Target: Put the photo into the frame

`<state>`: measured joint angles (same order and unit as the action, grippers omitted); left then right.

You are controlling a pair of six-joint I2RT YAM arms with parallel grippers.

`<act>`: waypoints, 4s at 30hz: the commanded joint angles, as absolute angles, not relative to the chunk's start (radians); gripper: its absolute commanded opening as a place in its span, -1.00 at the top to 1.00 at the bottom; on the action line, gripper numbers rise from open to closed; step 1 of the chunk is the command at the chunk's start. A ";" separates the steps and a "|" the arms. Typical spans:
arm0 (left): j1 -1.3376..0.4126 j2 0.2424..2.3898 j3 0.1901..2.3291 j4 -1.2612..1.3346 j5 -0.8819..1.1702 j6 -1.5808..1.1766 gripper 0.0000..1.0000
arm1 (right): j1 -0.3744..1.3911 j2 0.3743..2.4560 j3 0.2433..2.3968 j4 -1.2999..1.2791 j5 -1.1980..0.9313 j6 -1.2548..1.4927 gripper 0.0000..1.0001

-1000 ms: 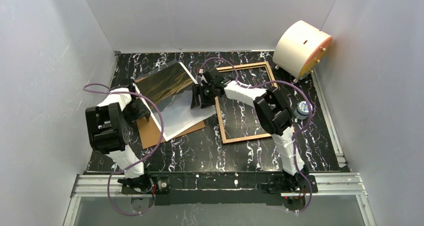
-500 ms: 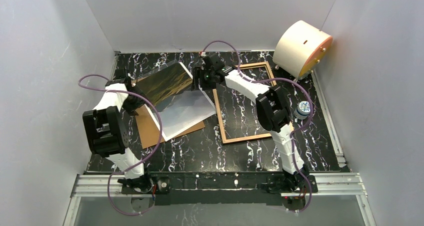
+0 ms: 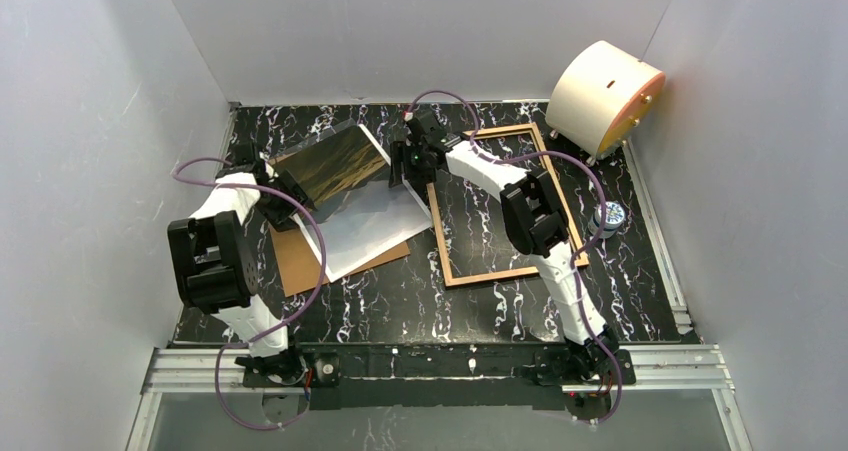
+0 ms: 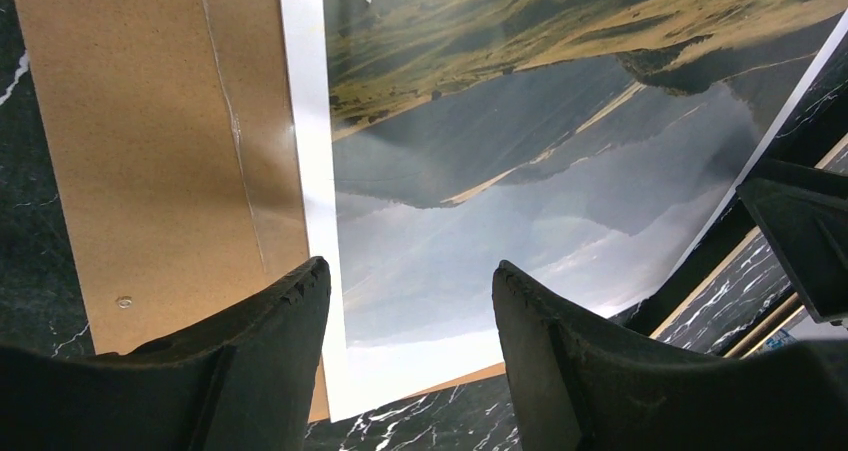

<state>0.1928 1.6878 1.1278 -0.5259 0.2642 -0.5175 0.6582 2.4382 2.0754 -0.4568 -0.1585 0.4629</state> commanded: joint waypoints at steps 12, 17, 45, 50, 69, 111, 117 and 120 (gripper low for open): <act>0.189 1.699 1.124 -0.521 0.310 -0.515 -0.17 | 0.664 2.331 1.958 -0.432 -0.576 0.569 -0.42; 0.189 1.704 1.120 -0.520 0.300 -0.515 -0.15 | 0.660 2.282 1.887 -0.370 -0.677 0.618 -0.40; 0.188 1.720 1.079 -0.580 0.082 -0.469 0.01 | 0.664 2.188 1.575 -0.107 -0.799 0.724 0.19; 0.188 1.728 1.050 -0.572 0.066 -0.476 0.09 | 0.663 2.171 1.524 -0.078 -0.803 0.723 0.32; 0.189 1.744 0.974 -0.553 0.021 -0.486 0.26 | 0.723 2.173 1.472 -0.219 -0.602 0.693 0.12; 0.188 1.752 0.974 -0.550 -0.072 -0.481 0.31 | 0.720 2.049 1.356 0.075 -0.724 0.733 0.97; 0.190 1.724 1.040 -0.591 -0.181 -0.448 0.23 | 0.719 1.987 1.444 -0.143 -0.576 0.641 0.97; 0.190 1.731 1.067 -0.596 -0.189 -0.462 0.23 | 0.719 1.959 1.501 -0.243 -0.496 0.605 0.97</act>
<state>0.1795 1.6993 1.0466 -0.5266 -0.0658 -0.4816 0.7288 2.0644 1.3956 -0.0948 -0.6186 0.6937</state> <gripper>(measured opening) 0.382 0.033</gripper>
